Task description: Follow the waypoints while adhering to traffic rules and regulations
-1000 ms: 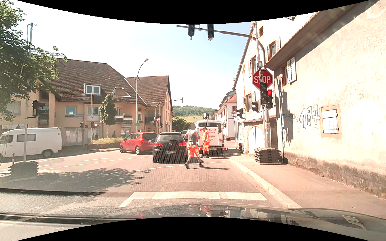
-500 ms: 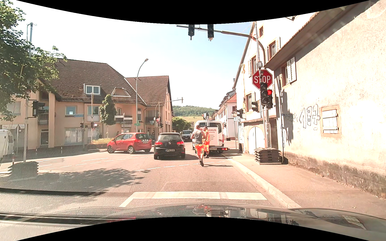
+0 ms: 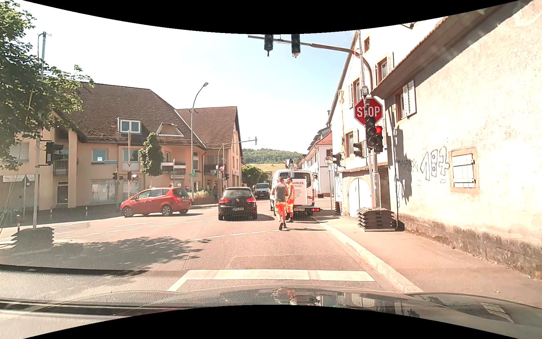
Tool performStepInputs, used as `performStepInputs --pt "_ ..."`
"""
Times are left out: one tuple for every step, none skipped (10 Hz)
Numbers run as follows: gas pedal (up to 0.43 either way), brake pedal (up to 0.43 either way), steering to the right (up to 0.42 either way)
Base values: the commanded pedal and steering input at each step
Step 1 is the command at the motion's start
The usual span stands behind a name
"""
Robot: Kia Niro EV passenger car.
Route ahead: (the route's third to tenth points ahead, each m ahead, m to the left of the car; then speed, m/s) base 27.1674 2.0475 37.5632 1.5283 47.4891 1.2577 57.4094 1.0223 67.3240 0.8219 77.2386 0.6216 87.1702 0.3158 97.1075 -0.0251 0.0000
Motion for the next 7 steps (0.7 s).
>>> performStepInputs --pt "0.000 0.262 -0.006" --pt "0.000 0.262 -0.006" --pt "0.000 0.262 -0.006" --pt "0.000 0.262 -0.006" --pt "0.000 0.262 -0.006" --pt "0.000 0.262 -0.006" --pt "0.000 0.262 -0.006"
